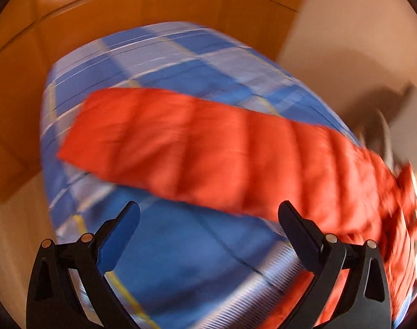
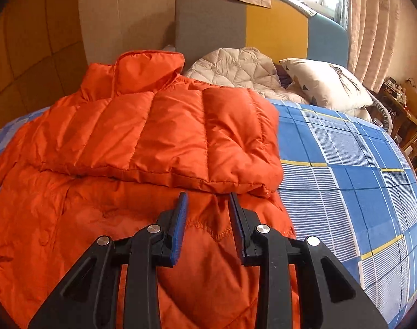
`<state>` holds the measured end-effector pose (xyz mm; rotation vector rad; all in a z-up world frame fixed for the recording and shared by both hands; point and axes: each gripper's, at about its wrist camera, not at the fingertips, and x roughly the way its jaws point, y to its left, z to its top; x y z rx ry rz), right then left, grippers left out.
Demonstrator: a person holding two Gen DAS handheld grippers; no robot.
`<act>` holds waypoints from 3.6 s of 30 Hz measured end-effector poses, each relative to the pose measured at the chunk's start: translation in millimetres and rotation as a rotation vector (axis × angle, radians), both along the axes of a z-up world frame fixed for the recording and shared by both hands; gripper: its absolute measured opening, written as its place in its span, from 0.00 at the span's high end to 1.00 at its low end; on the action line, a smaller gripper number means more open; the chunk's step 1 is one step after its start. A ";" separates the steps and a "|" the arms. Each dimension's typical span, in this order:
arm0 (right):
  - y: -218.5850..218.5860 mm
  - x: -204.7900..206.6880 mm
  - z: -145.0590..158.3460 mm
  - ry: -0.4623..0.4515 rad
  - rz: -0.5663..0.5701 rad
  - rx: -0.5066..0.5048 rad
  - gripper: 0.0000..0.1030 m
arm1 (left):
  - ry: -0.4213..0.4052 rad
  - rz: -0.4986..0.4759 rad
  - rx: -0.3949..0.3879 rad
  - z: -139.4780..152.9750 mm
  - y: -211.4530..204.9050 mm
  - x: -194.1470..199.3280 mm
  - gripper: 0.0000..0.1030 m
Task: Fold large clothes
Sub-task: 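Grasp the other sleeve cuff with the left tool and lift it, then fold the held sleeve with the left tool across the jacket toward the right tool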
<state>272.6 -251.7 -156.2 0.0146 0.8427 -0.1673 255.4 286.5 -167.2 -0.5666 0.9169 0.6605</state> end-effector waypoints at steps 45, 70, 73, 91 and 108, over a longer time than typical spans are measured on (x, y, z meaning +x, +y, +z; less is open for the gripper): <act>9.6 -3.2 -21.8 0.027 0.004 -0.049 0.70 | -0.386 -0.172 0.197 108.3 -74.3 51.6 0.96; 4.2 -3.7 -28.7 0.024 -0.010 -0.003 0.70 | -0.280 -0.795 0.358 75.2 -353.2 81.4 0.95; 3.4 -4.7 -29.4 0.023 -0.011 0.001 0.70 | -0.261 -0.831 0.375 66.7 -374.0 84.7 0.95; 0.5 -4.6 -31.5 0.026 -0.015 0.010 0.70 | -0.148 -0.988 0.400 21.8 -428.8 86.8 0.87; 0.8 -6.3 -31.9 0.030 -0.017 0.014 0.70 | -0.197 -1.131 0.302 17.5 -449.0 62.3 0.42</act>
